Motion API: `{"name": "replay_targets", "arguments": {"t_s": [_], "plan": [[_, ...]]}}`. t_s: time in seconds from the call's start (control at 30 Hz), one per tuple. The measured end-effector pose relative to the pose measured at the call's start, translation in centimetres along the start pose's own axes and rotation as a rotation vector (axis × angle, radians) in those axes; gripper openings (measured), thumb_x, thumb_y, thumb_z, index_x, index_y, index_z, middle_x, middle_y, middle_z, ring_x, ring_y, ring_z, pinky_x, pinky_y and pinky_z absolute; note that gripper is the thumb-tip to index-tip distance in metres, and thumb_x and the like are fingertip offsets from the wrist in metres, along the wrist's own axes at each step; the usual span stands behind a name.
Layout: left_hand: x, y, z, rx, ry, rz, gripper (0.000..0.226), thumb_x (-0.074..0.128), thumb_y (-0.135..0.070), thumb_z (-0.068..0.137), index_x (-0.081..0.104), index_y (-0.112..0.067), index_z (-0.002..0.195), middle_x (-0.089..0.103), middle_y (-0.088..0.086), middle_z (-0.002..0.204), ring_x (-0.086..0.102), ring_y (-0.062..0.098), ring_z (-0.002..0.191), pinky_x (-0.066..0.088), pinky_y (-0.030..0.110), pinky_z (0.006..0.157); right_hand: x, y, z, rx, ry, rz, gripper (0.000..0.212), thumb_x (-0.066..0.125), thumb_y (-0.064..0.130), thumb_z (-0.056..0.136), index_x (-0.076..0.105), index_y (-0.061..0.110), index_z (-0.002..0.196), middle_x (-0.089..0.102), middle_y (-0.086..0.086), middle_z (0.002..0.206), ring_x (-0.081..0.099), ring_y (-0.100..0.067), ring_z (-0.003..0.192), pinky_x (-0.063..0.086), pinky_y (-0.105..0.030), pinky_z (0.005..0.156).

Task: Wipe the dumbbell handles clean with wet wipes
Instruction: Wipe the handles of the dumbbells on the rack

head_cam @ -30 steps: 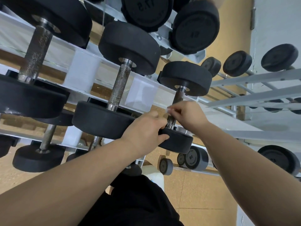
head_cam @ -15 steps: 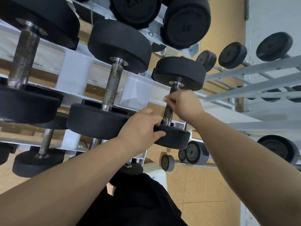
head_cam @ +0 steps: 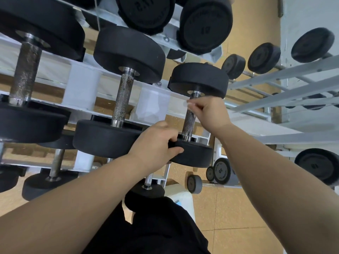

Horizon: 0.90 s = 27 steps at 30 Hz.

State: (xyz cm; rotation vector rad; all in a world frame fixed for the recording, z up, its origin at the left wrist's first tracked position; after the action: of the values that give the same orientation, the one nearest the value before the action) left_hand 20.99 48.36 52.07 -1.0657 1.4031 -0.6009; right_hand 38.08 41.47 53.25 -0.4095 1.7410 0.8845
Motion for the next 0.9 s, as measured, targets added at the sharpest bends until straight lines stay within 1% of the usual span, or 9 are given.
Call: {"name": "replay_targets", "arguments": {"t_s": [0.1,0.27,0.33,0.47,0.53,0.63,0.77,0.83,0.9], "plan": [[0.0,-0.1,0.1,0.010,-0.003,0.003,0.030,0.083,-0.033,0.080,0.062,-0.012,0.080,0.051,-0.002,0.088,0.053,0.019,0.079,0.049,0.038,0.074,-0.7,-0.9,0.0,0.082,-0.070,0.071,0.020,0.067,0.025,0.094,0.076,0.020,0.111,0.076,0.001,0.104,0.069,-0.013,0.093,0.056,-0.035,0.091],[0.1,0.2,0.2,-0.035,0.012,0.018,0.026,0.084,-0.035,0.078,0.065,-0.017,0.082,0.053,-0.003,0.089,0.053,0.016,0.081,0.048,0.035,0.078,3.0,-1.1,-4.8,0.104,0.357,0.238,0.012,0.073,0.022,0.091,0.079,0.021,0.101,0.071,0.011,0.077,0.061,0.002,0.066,0.049,-0.018,0.068],[0.1,0.5,0.2,-0.066,0.011,-0.001,0.025,0.085,-0.032,0.077,0.063,-0.021,0.080,0.053,-0.005,0.088,0.053,0.013,0.079,0.046,0.030,0.077,3.0,-1.5,-4.8,0.117,0.318,0.322,0.010,0.072,0.020,0.091,0.079,0.021,0.099,0.071,0.010,0.073,0.063,0.000,0.065,0.049,-0.018,0.067],[0.1,0.6,0.2,-0.118,0.030,0.002,0.026,0.087,-0.030,0.076,0.063,-0.022,0.077,0.056,-0.006,0.088,0.055,0.012,0.081,0.046,0.029,0.076,0.5,-2.8,-1.6,0.194,-0.049,0.399,0.014,0.067,0.023,0.094,0.077,0.022,0.105,0.068,0.018,0.079,0.064,0.002,0.071,0.050,-0.017,0.074],[-0.1,0.5,0.2,-0.156,0.037,0.018,0.024,0.087,-0.030,0.076,0.064,-0.022,0.078,0.058,-0.005,0.089,0.057,0.012,0.083,0.049,0.029,0.079,0.2,-3.5,-0.7,0.254,-0.125,0.466,0.015,0.066,0.024,0.095,0.076,0.023,0.106,0.067,0.019,0.079,0.063,0.001,0.073,0.049,-0.016,0.074],[-0.4,0.1,0.0,-0.218,0.047,0.051,0.022,0.086,-0.032,0.078,0.065,-0.025,0.079,0.059,-0.006,0.092,0.058,0.010,0.085,0.048,0.026,0.078,1.2,-4.2,-2.1,0.284,-0.040,0.615,0.011,0.069,0.019,0.092,0.077,0.023,0.100,0.066,0.015,0.073,0.060,-0.001,0.068,0.054,-0.023,0.072],[-0.6,-0.8,-0.4,-0.250,0.044,0.131,0.017,0.082,-0.030,0.083,0.065,-0.025,0.084,0.059,-0.008,0.093,0.056,0.011,0.085,0.044,0.023,0.077,3.7,-3.3,-5.4,0.197,0.410,0.527,0.007,0.073,0.021,0.090,0.075,0.026,0.086,0.073,-0.005,0.079,0.061,-0.009,0.066,0.052,-0.026,0.065],[-0.9,-1.0,-0.9,-0.244,0.018,0.176,0.012,0.079,-0.027,0.086,0.068,-0.027,0.089,0.063,-0.008,0.095,0.058,0.009,0.090,0.043,0.022,0.081,3.5,-3.3,-4.9,0.183,0.376,0.532,0.009,0.071,0.021,0.091,0.075,0.027,0.085,0.072,-0.002,0.079,0.062,-0.009,0.069,0.051,-0.026,0.067],[-1.9,-1.3,-1.7,-0.221,-0.065,0.230,0.007,0.076,-0.025,0.087,0.069,-0.025,0.088,0.065,-0.008,0.093,0.058,0.006,0.090,0.046,0.024,0.084,2.5,-3.7,-3.5,0.217,0.178,0.563,0.007,0.067,0.022,0.093,0.074,0.023,0.093,0.068,0.006,0.076,0.060,-0.006,0.070,0.048,-0.023,0.068]]}}
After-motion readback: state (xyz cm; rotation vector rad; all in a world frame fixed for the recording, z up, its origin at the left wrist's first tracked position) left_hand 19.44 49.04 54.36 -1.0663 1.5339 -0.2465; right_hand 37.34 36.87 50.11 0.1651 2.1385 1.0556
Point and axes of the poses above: each hand's wrist, its own z-axis towards the middle knuckle, its own x-axis out of the palm, y = z × x, the point moved 9 cm from there along z, towards the middle knuckle
